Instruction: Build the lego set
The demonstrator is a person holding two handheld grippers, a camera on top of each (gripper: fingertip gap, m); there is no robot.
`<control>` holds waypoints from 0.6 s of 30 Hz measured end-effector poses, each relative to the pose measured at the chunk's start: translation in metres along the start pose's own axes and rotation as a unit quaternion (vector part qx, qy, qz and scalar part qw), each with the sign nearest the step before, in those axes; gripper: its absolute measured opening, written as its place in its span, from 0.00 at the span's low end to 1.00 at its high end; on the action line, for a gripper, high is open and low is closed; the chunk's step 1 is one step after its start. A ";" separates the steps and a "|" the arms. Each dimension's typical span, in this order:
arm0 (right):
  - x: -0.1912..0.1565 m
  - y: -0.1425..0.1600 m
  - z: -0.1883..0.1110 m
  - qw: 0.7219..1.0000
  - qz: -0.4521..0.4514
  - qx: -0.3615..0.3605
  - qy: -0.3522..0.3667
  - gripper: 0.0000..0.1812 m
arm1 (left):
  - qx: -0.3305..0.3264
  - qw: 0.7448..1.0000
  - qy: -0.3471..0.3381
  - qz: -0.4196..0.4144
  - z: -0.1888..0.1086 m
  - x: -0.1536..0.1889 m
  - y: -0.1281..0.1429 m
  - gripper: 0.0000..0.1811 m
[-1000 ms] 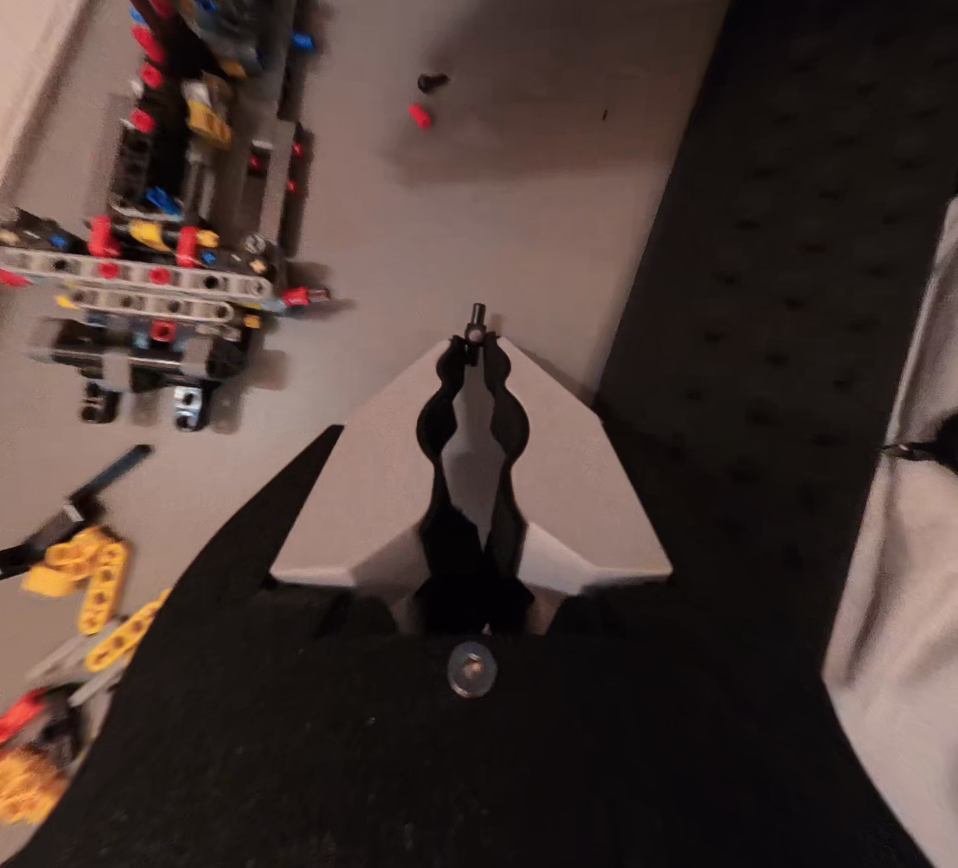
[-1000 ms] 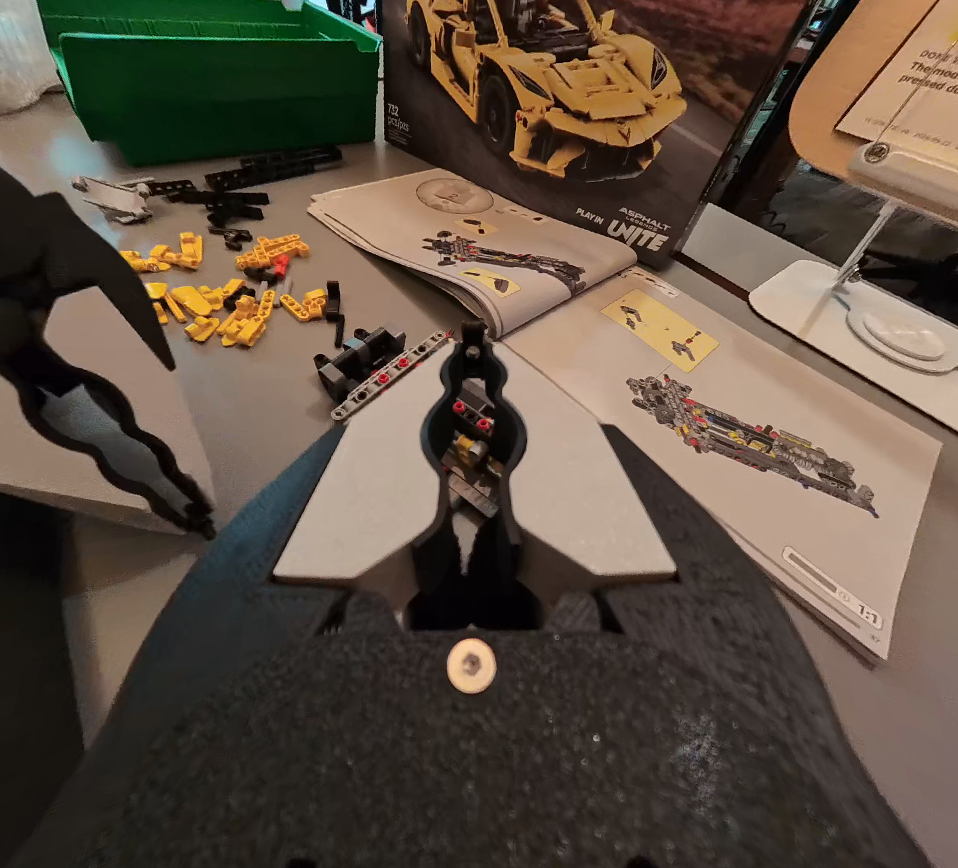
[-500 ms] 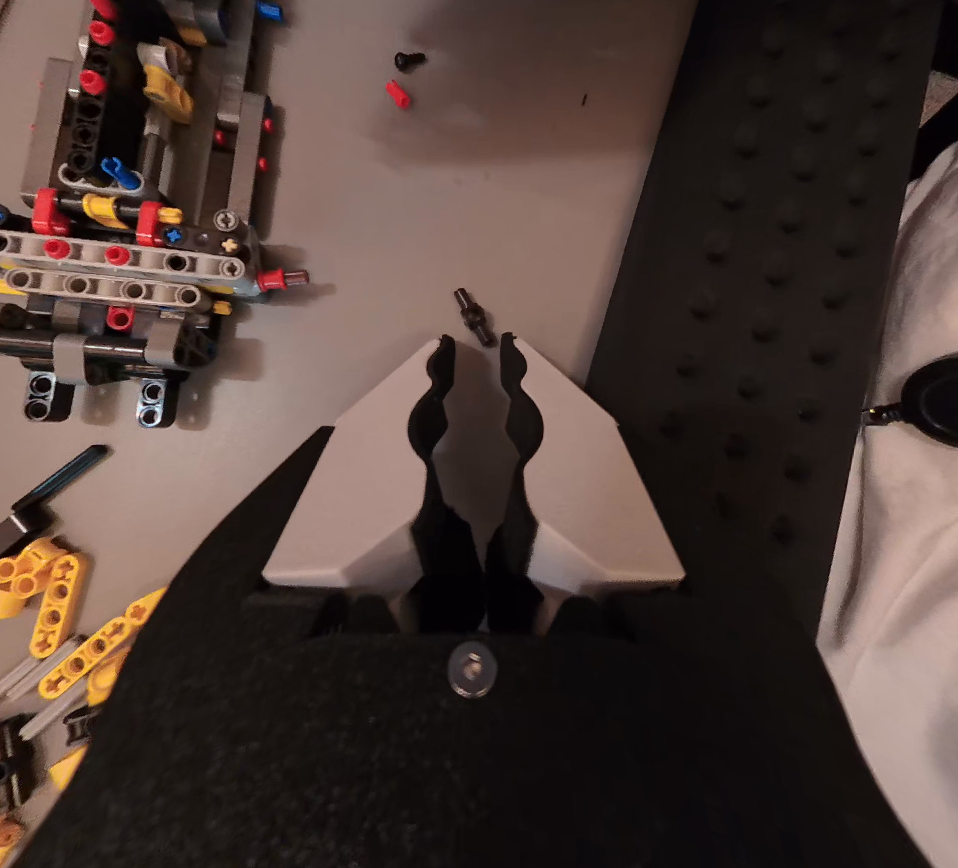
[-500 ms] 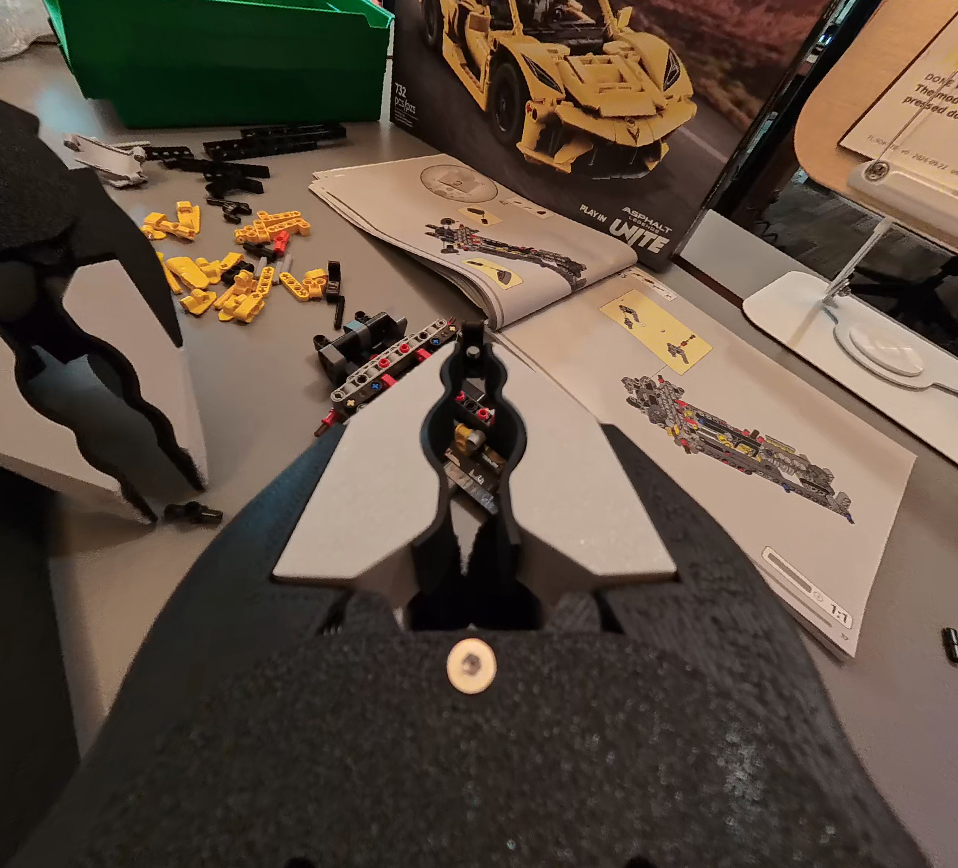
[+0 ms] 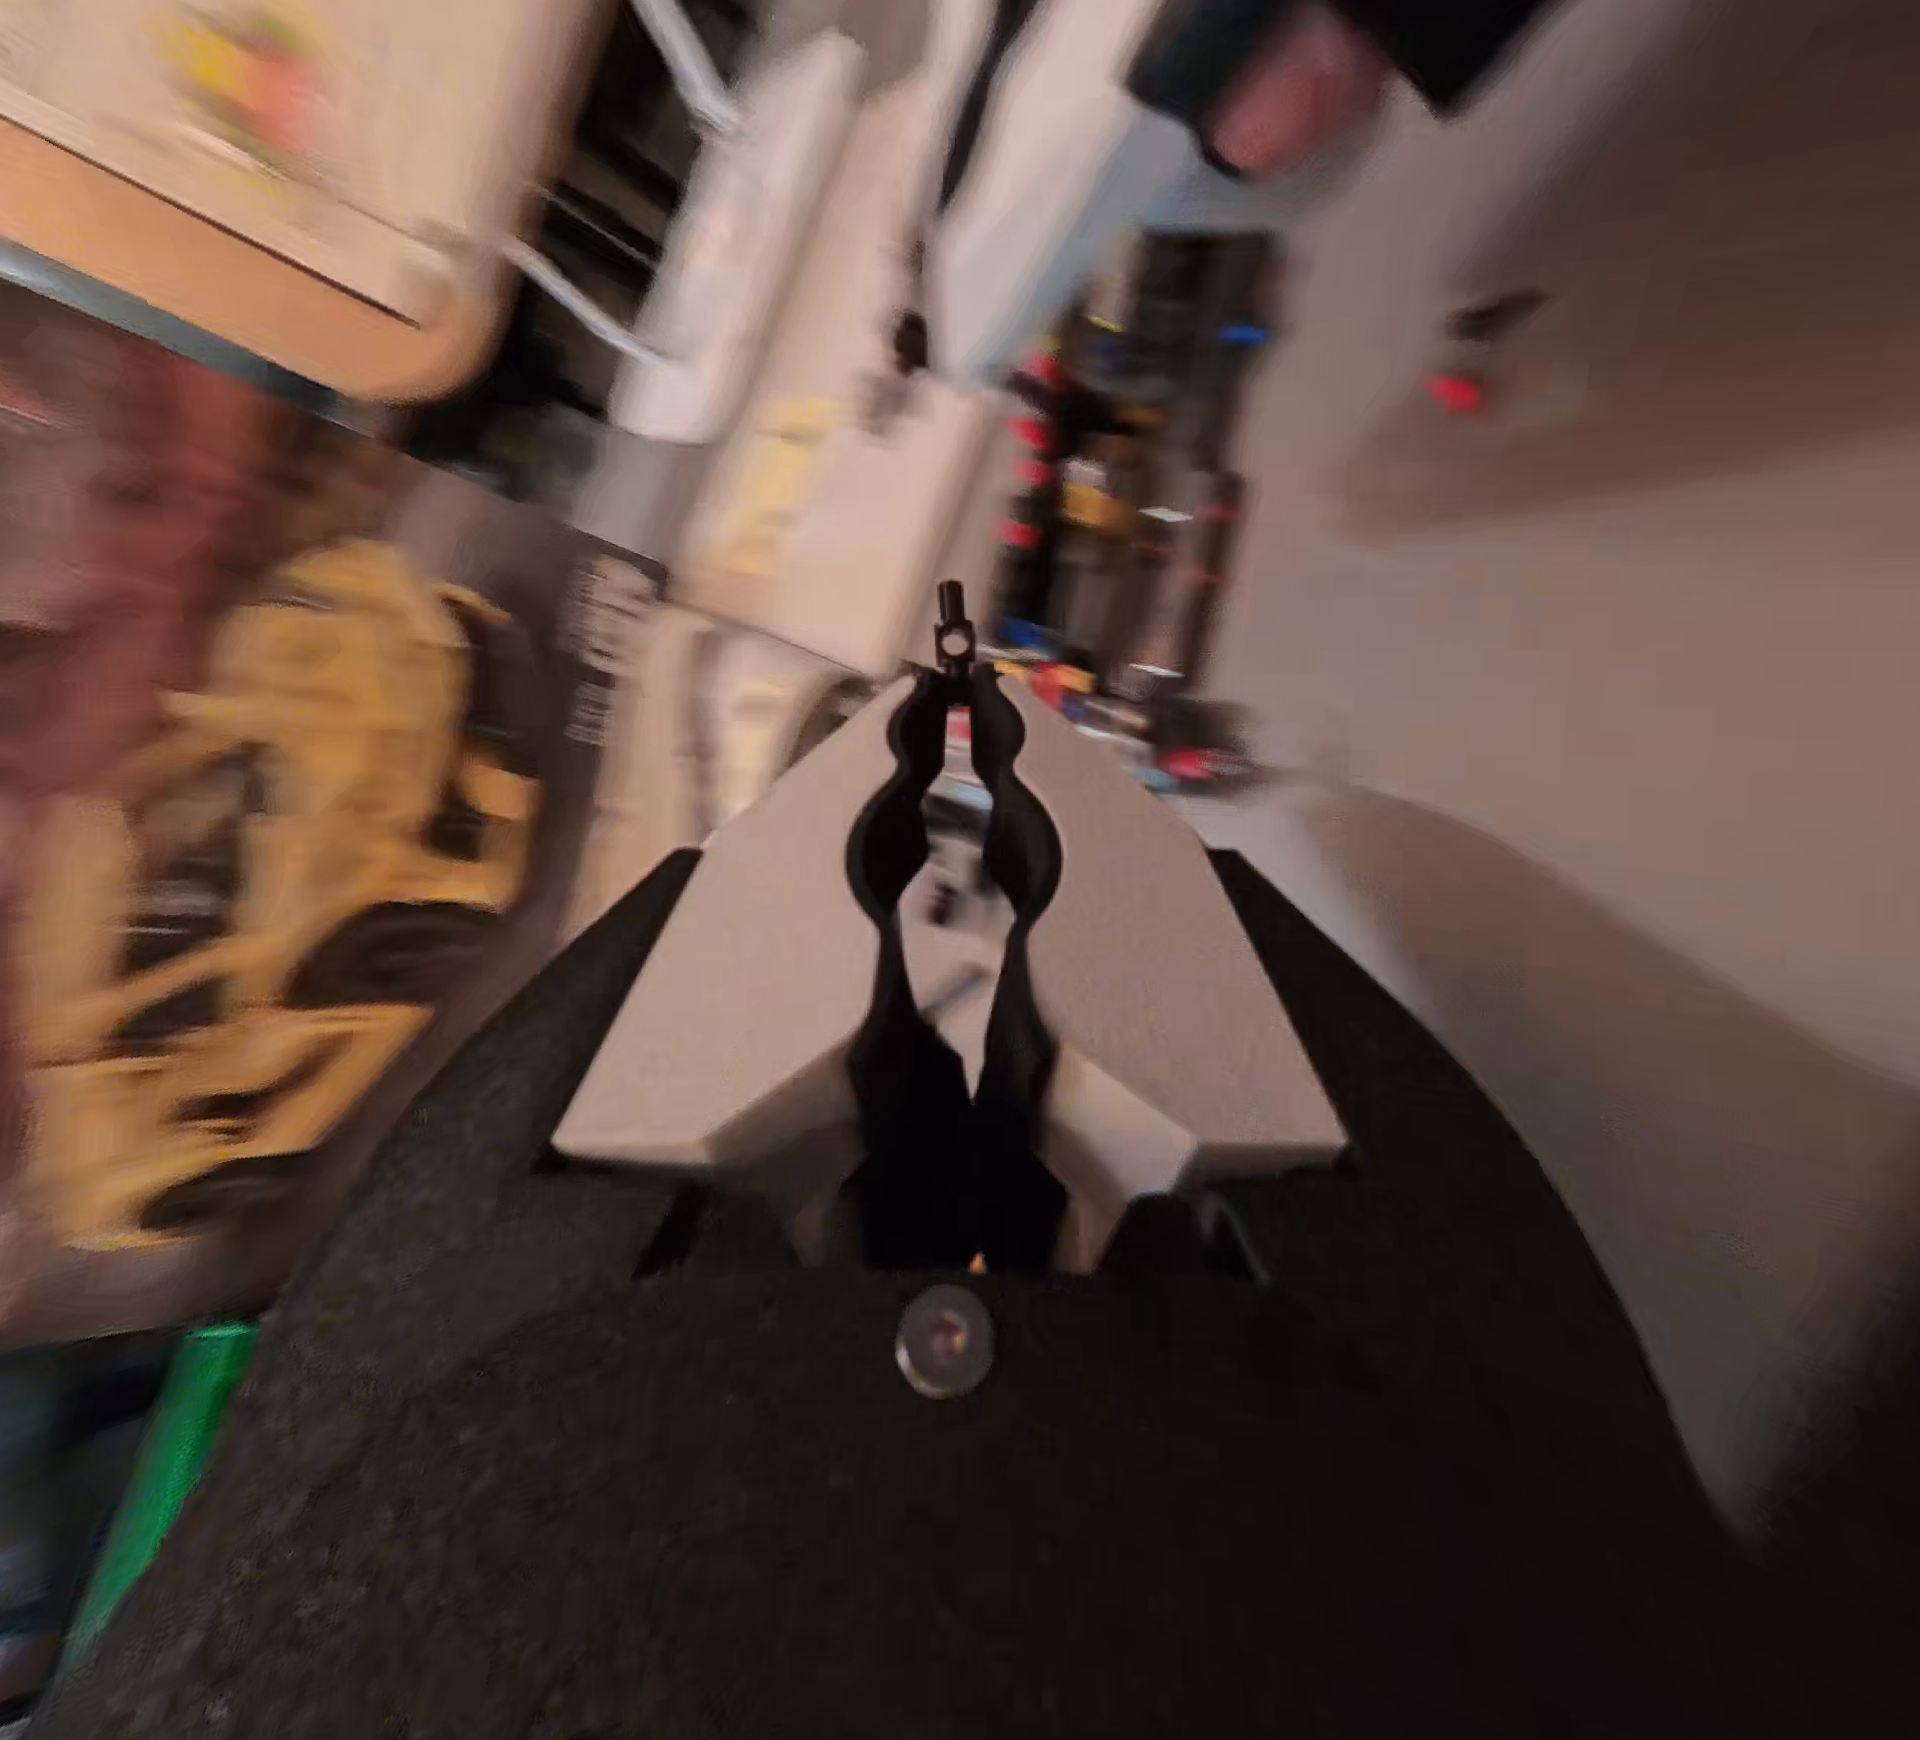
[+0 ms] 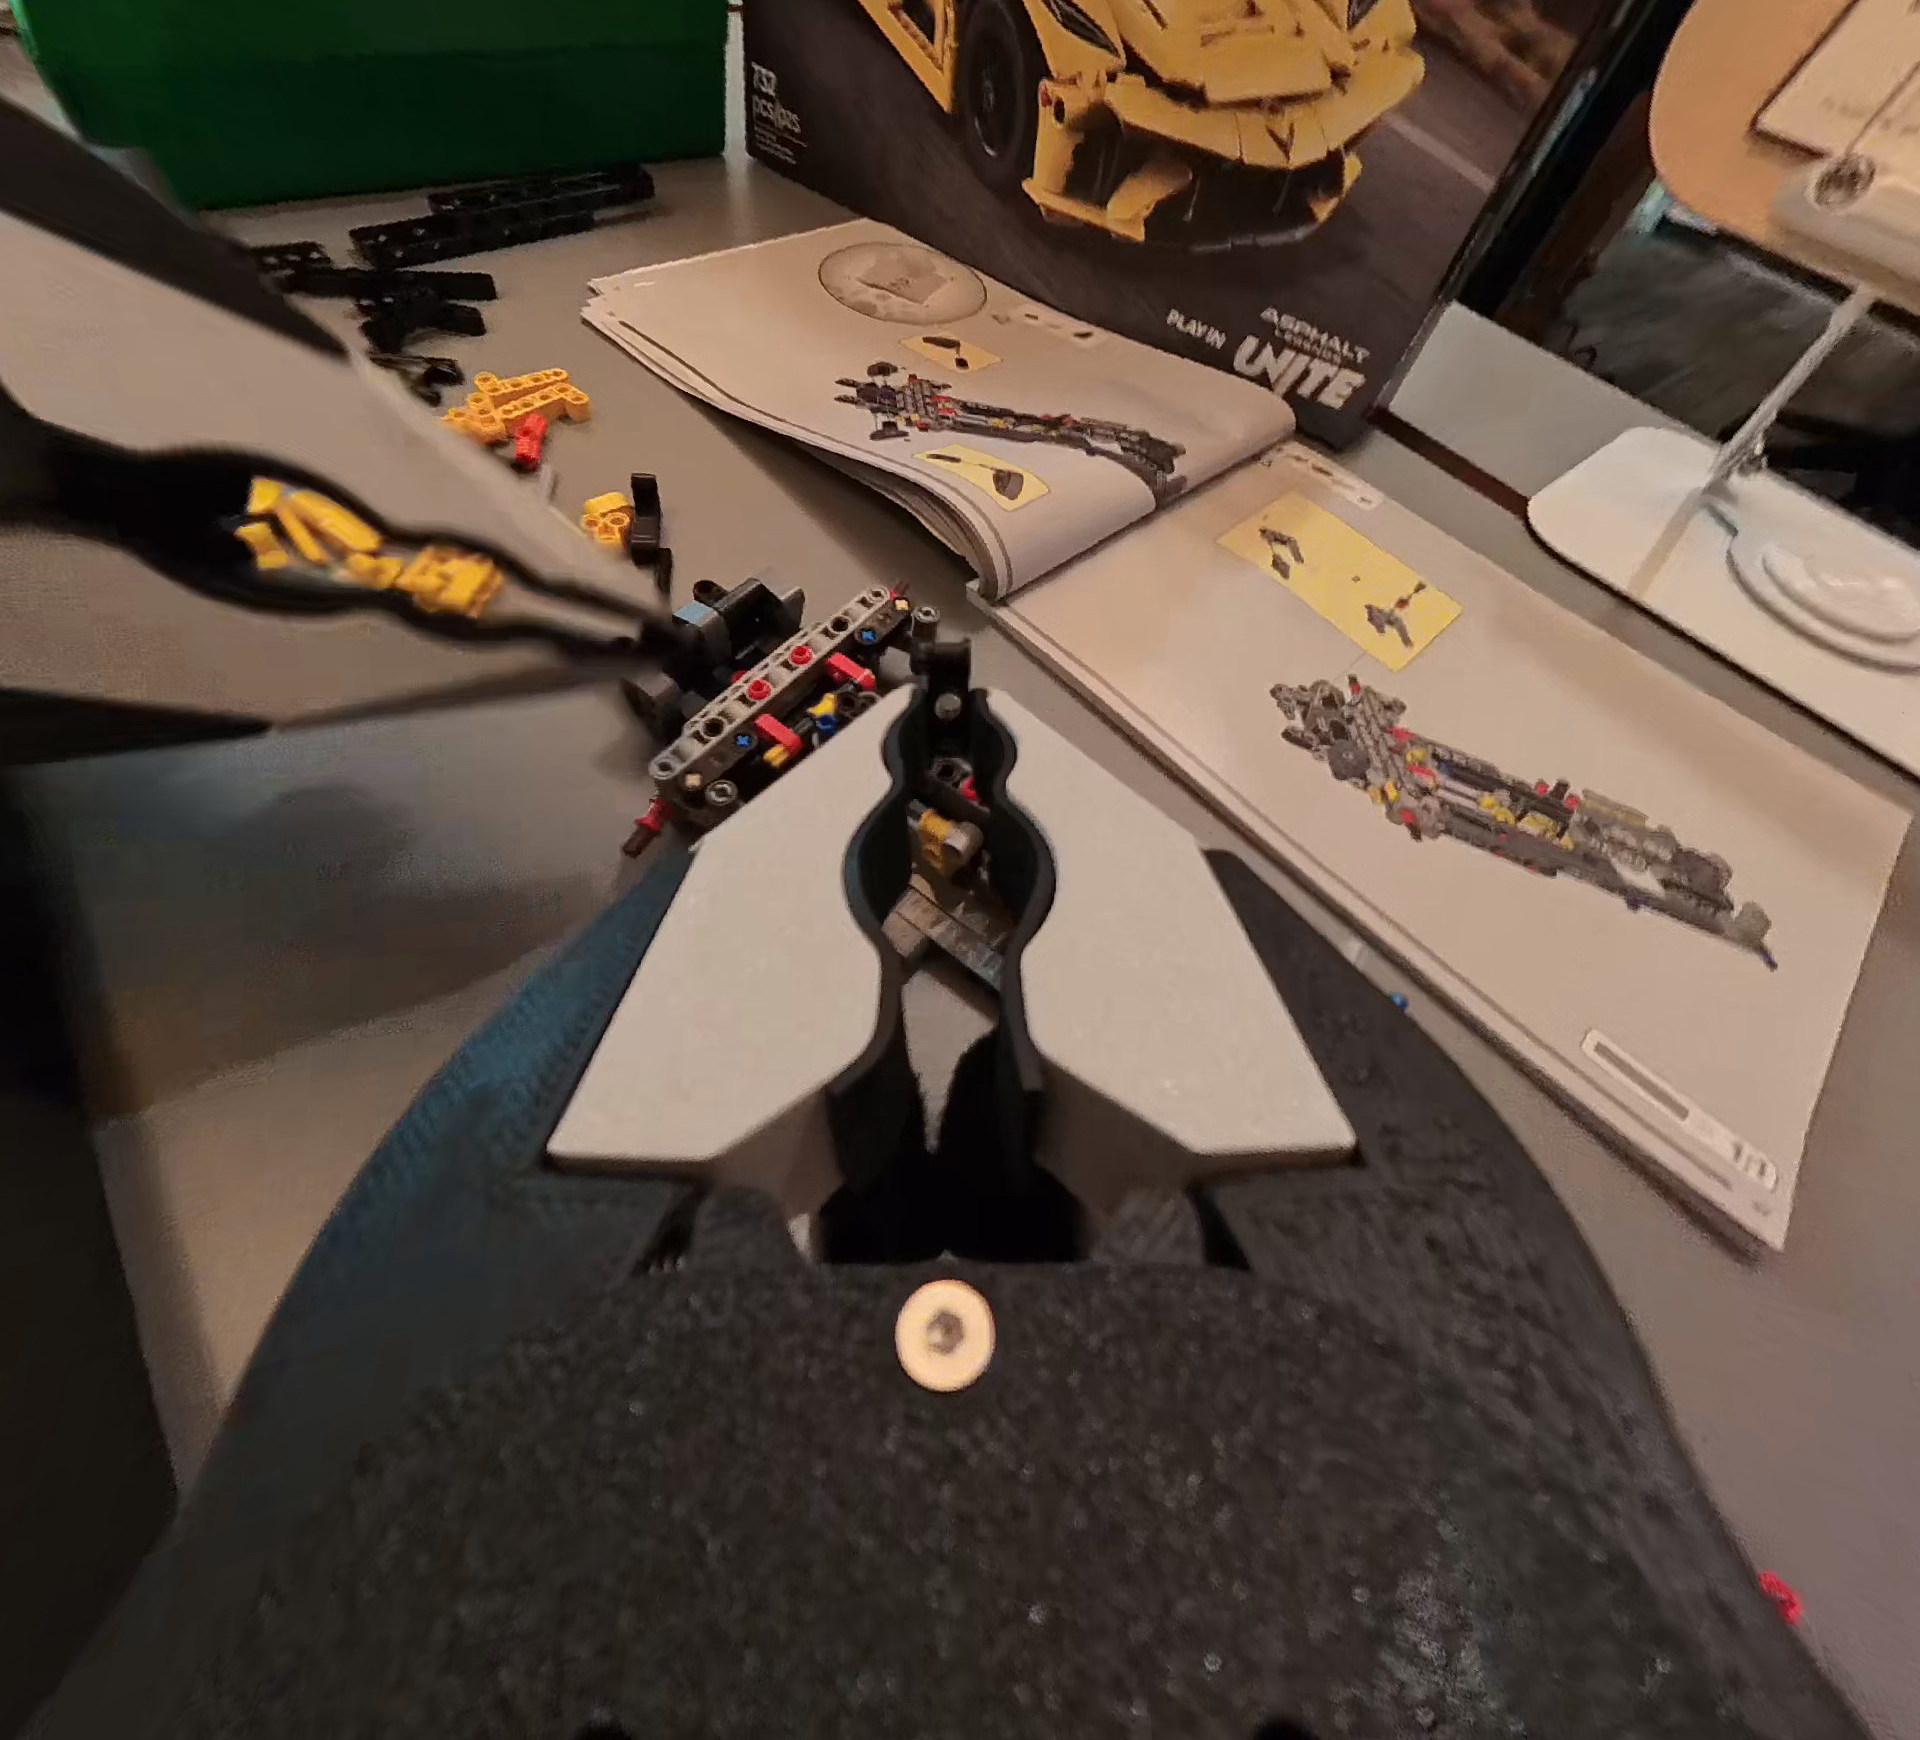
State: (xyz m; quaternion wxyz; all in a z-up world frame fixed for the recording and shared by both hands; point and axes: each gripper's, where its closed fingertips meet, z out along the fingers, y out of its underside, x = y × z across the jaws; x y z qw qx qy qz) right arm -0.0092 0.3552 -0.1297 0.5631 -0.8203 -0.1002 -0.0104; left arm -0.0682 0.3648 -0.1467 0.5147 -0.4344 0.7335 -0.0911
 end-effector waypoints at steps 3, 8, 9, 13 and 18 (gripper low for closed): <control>0.002 0.003 0.010 0.999 0.052 -0.011 0.012 0.03 | 0.033 0.992 -0.096 0.074 0.007 -0.035 -0.016 0.02; 0.004 -0.008 0.017 0.997 0.057 0.011 0.051 0.03 | 0.030 0.996 -0.058 0.067 0.020 -0.030 -0.019 0.02; 0.003 -0.011 0.017 0.997 0.052 0.018 0.059 0.03 | 0.024 0.996 -0.059 0.060 0.022 -0.030 -0.018 0.02; -0.004 -0.014 0.022 0.997 0.039 0.016 0.062 0.03 | 0.011 0.996 -0.079 0.050 0.022 -0.033 -0.016 0.02; -0.004 -0.012 0.024 0.997 0.045 0.013 0.057 0.03 | 0.005 0.995 -0.086 0.057 0.023 -0.031 -0.016 0.02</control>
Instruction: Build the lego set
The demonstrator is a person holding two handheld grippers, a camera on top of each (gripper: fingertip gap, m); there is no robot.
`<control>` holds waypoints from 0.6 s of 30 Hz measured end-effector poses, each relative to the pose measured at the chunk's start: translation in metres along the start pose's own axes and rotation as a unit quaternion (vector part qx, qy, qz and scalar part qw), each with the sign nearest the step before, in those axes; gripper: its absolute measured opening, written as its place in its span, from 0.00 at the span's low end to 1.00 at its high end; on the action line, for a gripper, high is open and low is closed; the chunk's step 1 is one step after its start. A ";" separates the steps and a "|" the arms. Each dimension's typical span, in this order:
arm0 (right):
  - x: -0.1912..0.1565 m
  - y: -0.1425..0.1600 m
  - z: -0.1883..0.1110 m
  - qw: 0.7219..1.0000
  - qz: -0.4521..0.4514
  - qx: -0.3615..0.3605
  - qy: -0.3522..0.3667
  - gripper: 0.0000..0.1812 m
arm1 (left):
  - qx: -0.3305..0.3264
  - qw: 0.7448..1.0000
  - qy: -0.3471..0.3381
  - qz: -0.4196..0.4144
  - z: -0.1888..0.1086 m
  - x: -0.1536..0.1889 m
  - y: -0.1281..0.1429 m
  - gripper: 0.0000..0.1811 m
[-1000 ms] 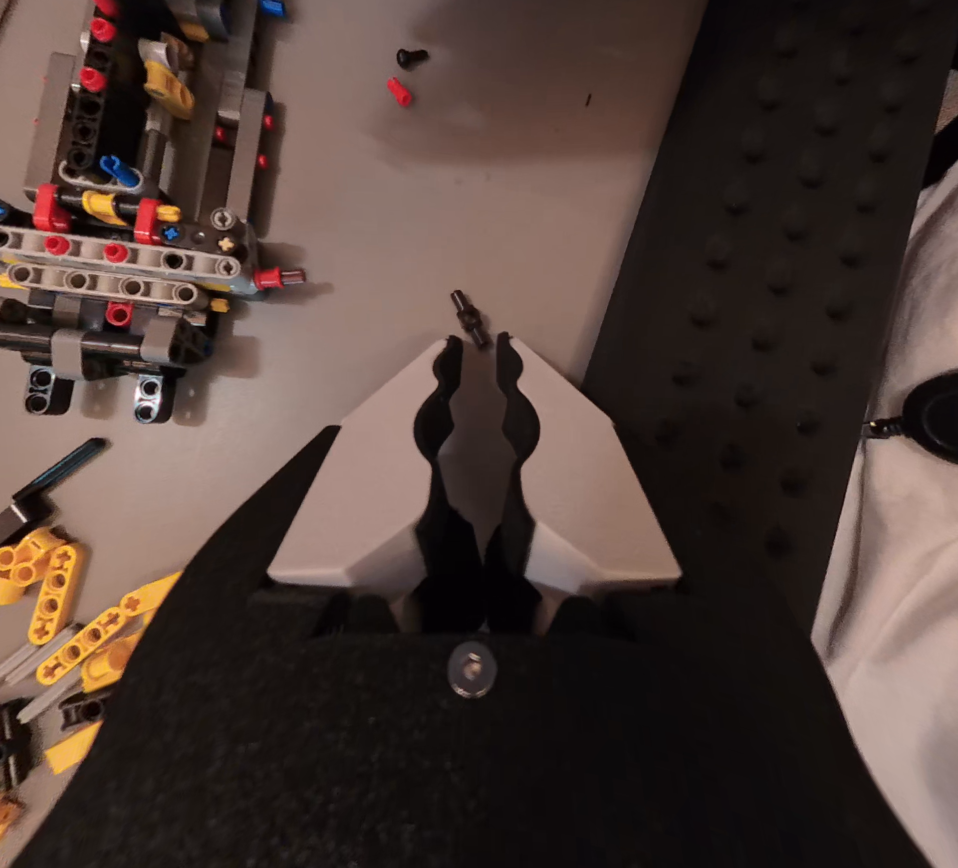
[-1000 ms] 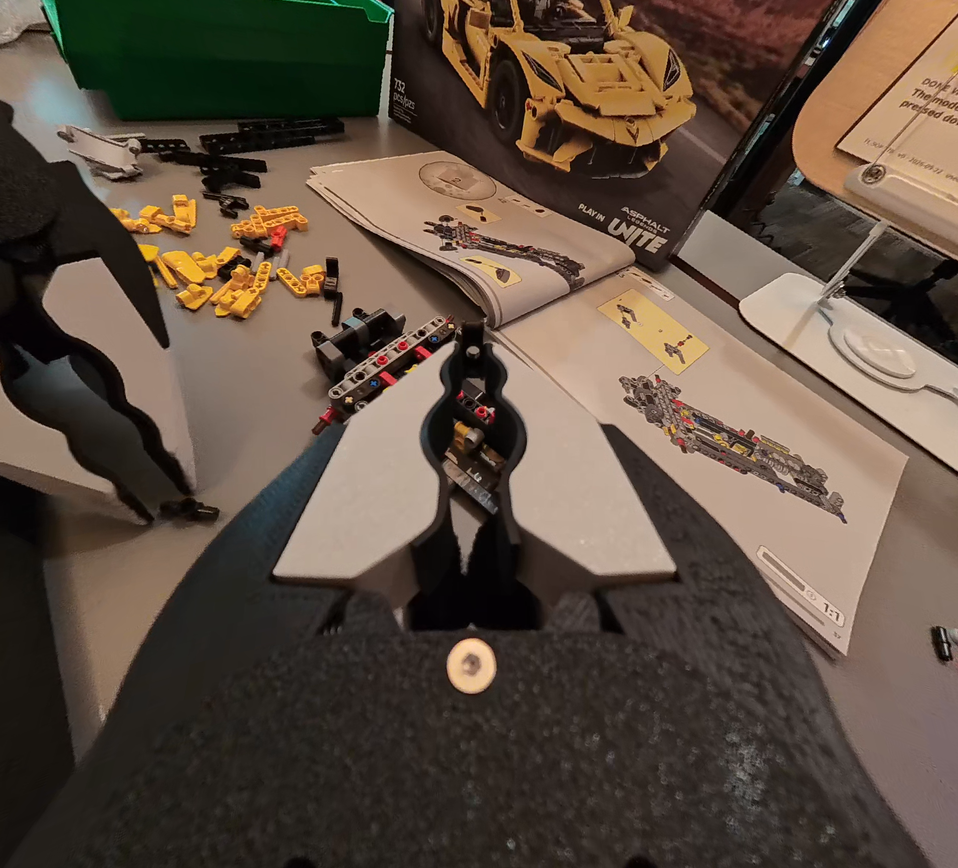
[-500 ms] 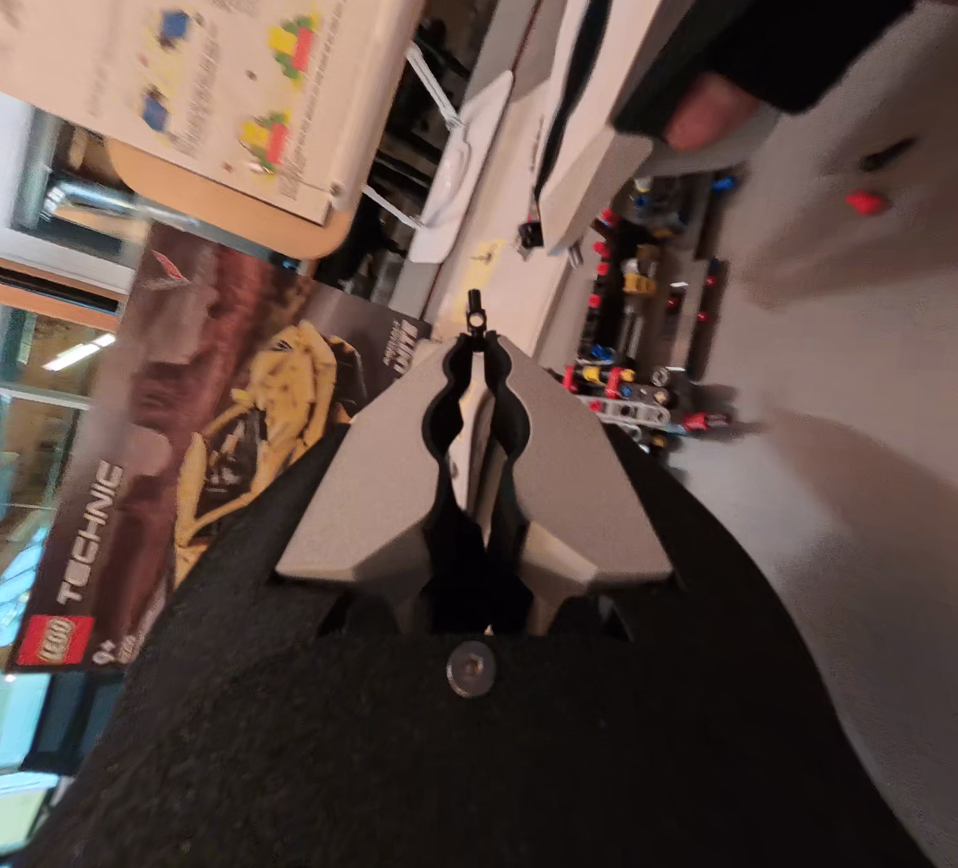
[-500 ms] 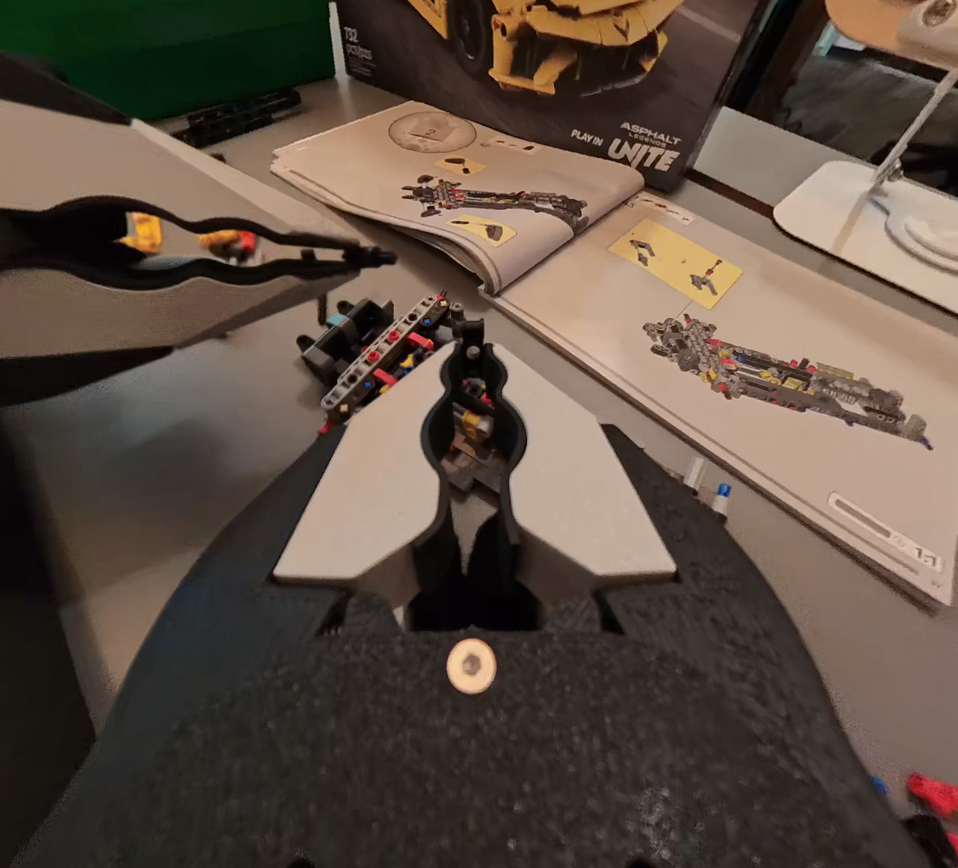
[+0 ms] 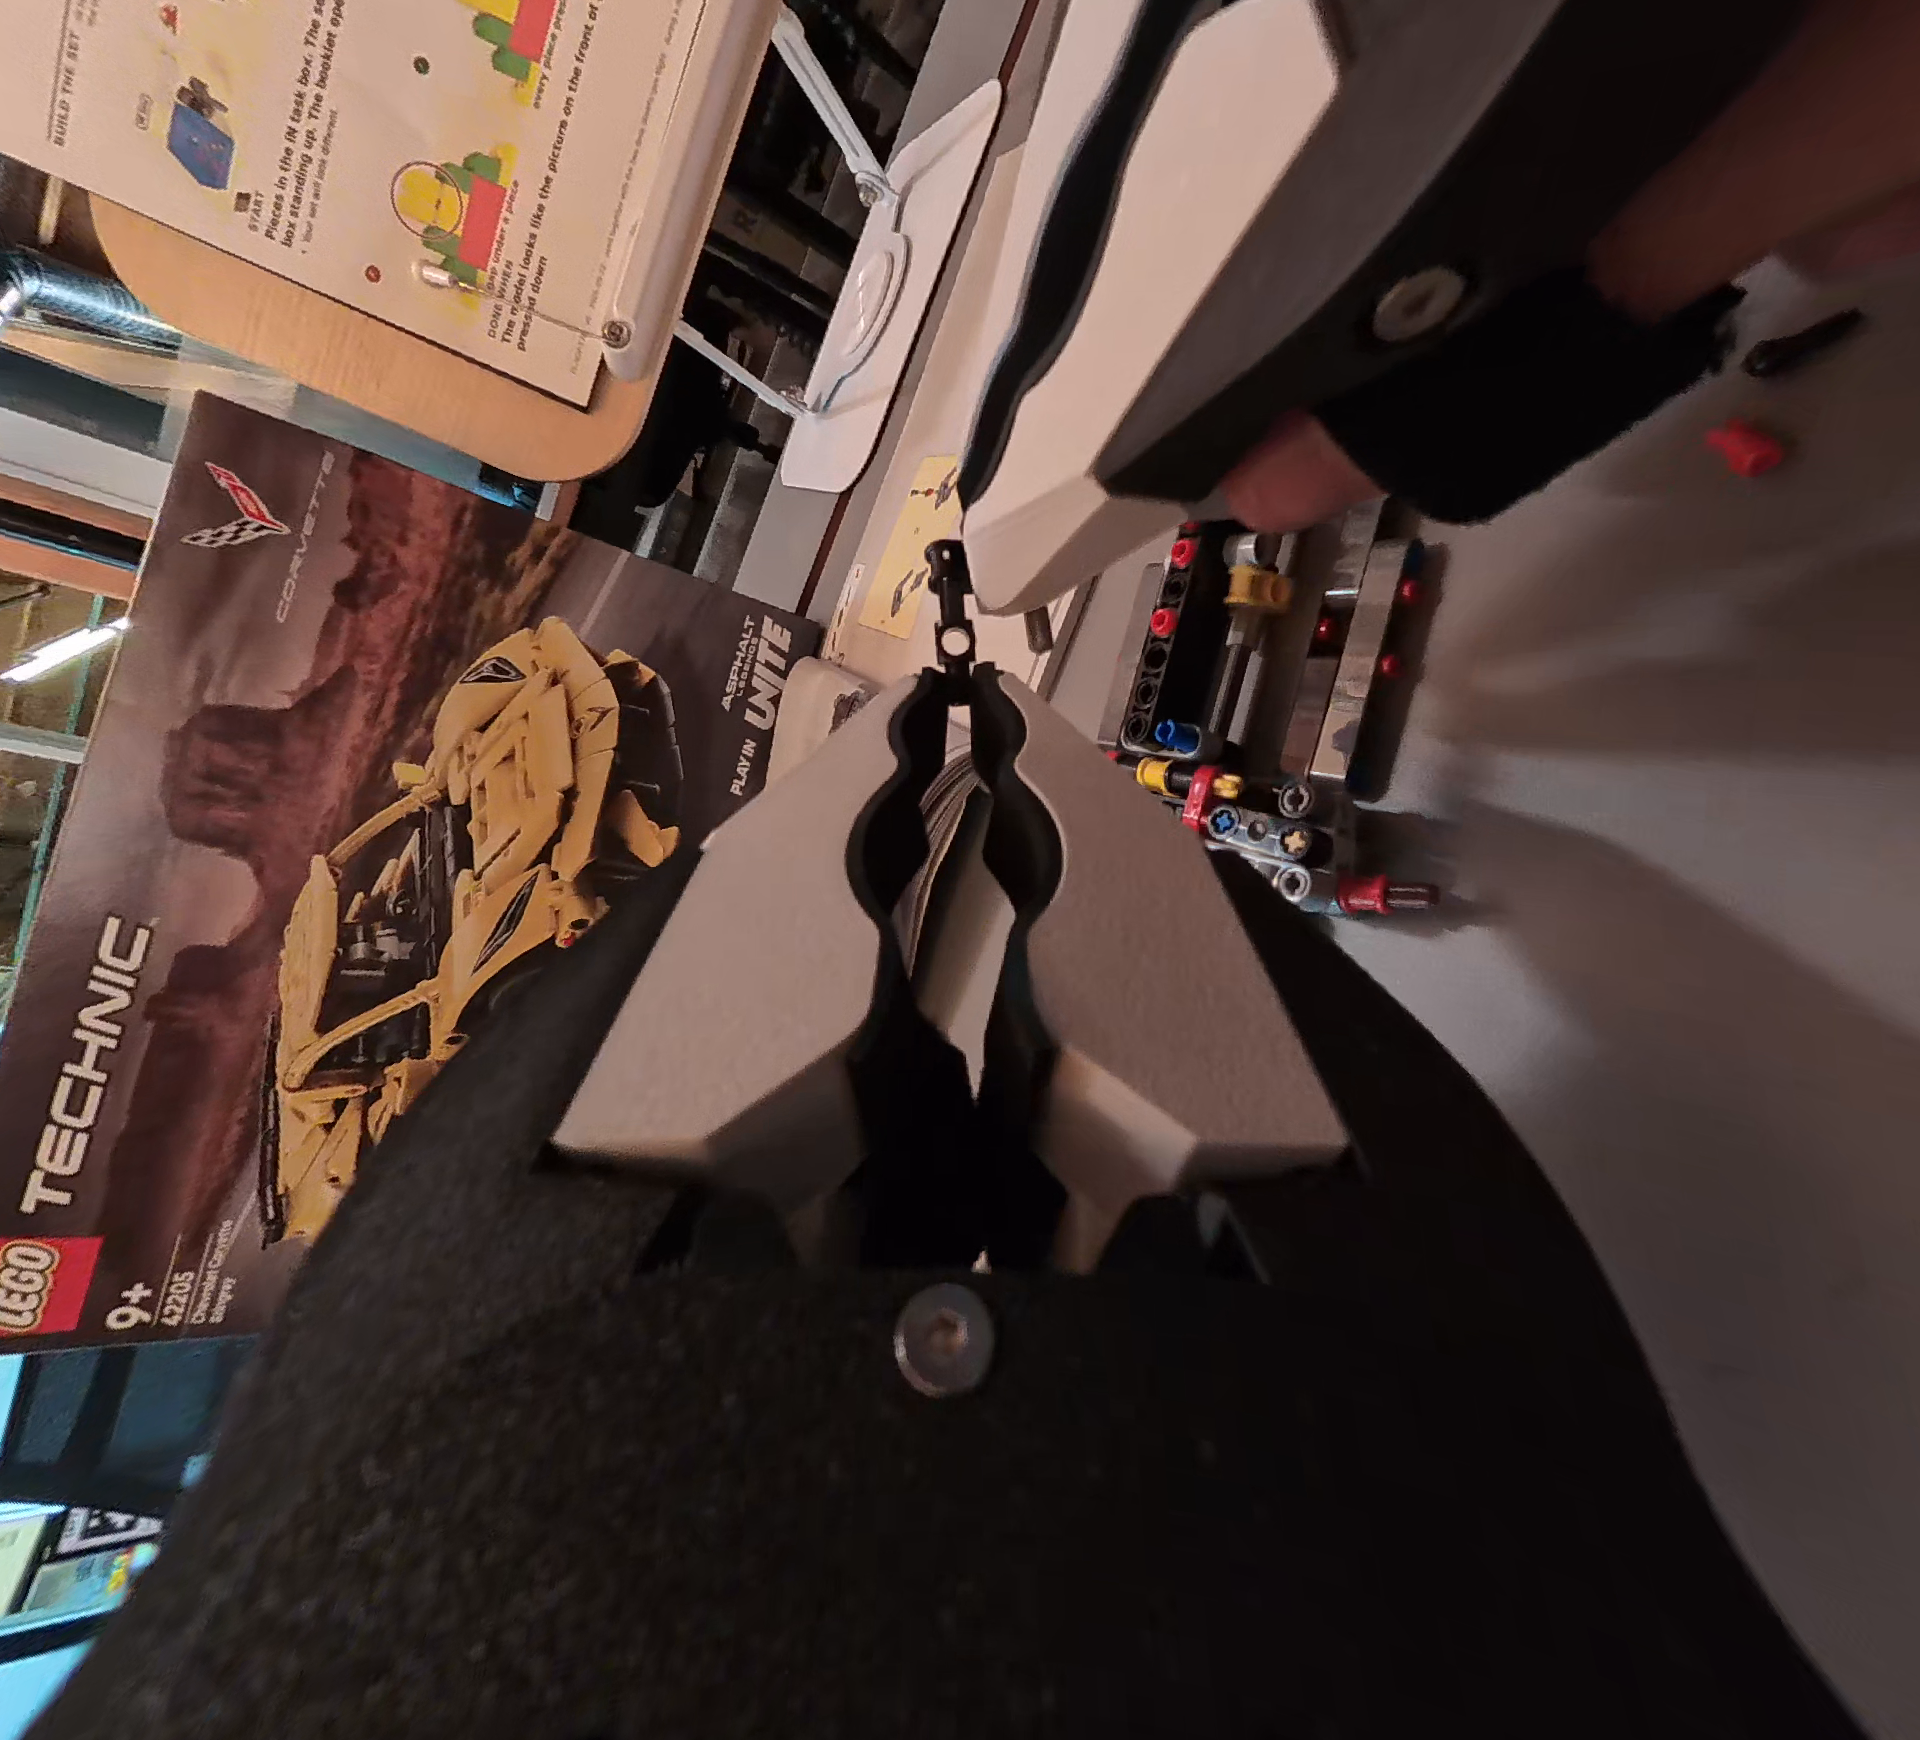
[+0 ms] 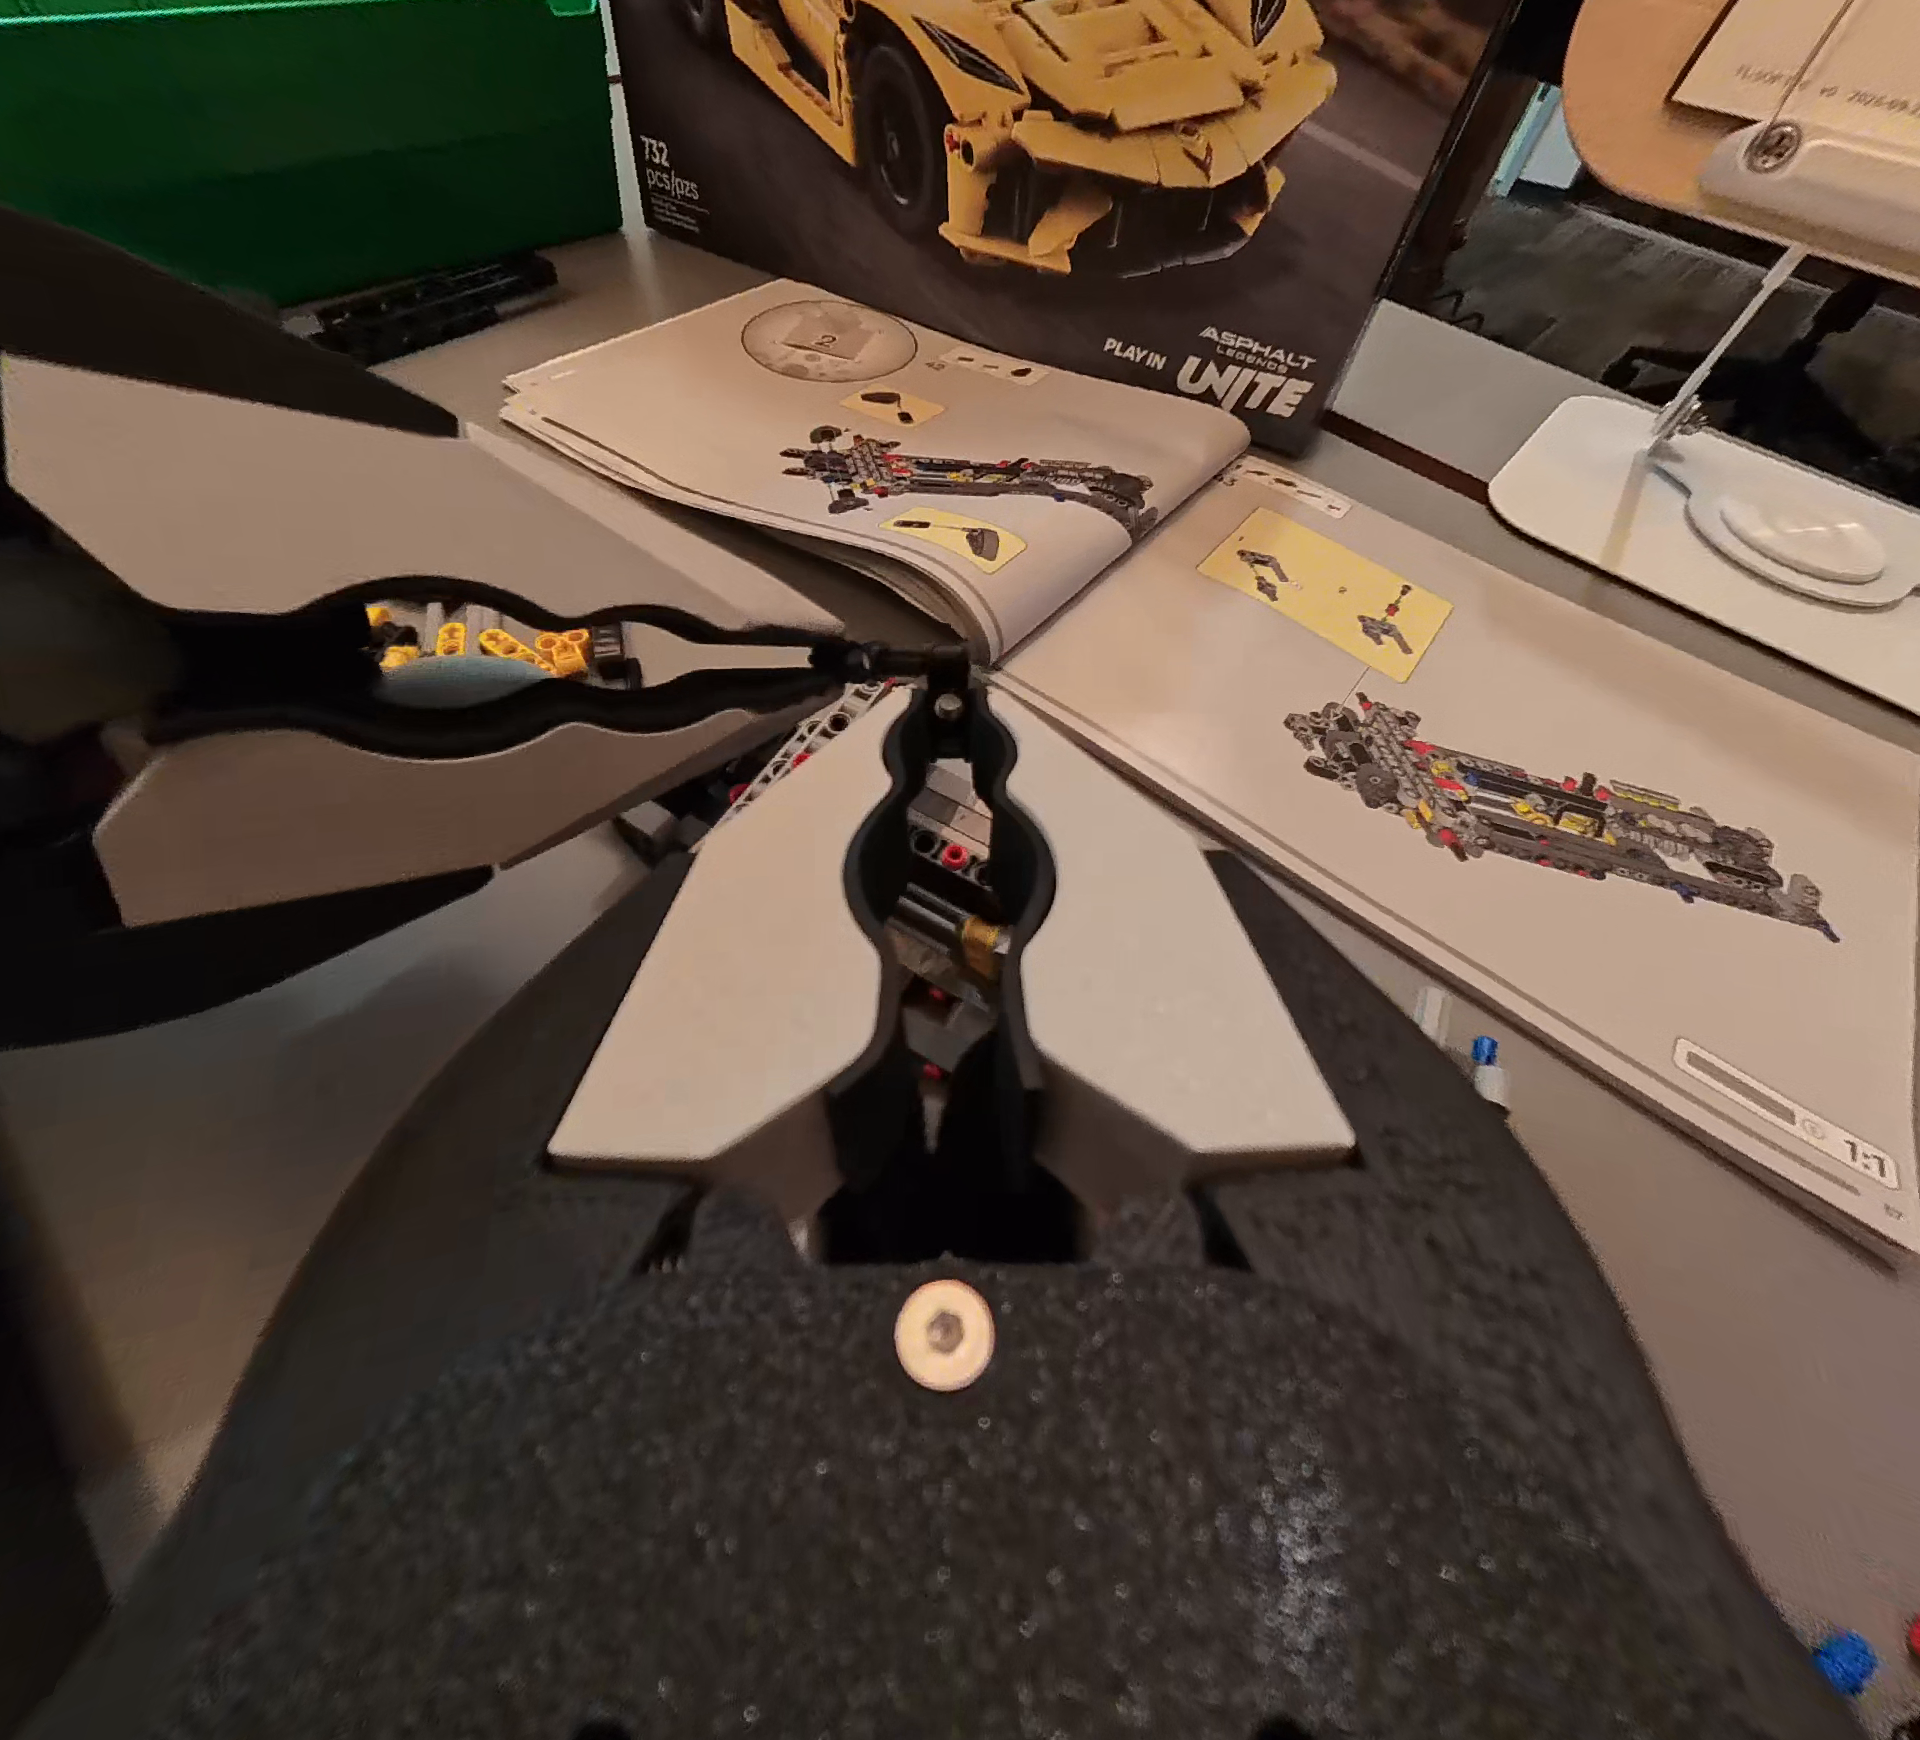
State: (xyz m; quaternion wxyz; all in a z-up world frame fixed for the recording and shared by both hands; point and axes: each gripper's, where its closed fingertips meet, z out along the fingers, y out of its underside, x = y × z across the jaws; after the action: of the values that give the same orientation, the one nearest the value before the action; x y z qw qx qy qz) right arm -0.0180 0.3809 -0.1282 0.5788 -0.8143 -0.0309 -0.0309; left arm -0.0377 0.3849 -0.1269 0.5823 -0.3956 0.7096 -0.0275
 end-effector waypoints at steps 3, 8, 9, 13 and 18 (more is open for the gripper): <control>0.000 0.003 0.001 1.000 -0.011 -0.008 0.007 0.03 | -0.010 1.000 0.003 -0.010 0.001 0.001 0.001 0.02; 0.001 0.003 0.002 1.000 -0.018 -0.010 0.014 0.03 | -0.030 0.999 -0.004 -0.010 0.002 0.002 0.003 0.02; 0.000 0.002 0.001 1.000 -0.017 -0.008 0.010 0.03 | -0.034 0.999 -0.004 -0.009 0.003 0.002 0.004 0.02; -0.001 0.006 0.003 0.999 -0.026 -0.016 0.011 0.03 | -0.042 0.999 0.004 -0.010 0.004 0.005 0.006 0.02; 0.001 0.009 0.004 0.997 -0.061 -0.026 0.031 0.03 | -0.039 0.999 0.007 -0.005 0.004 0.007 0.003 0.02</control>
State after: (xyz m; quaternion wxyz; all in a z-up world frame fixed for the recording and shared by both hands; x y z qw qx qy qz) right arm -0.0159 0.3814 -0.1376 0.5549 -0.8246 -0.0618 -0.0917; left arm -0.0364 0.3840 -0.1354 0.5616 -0.4215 0.7120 -0.0051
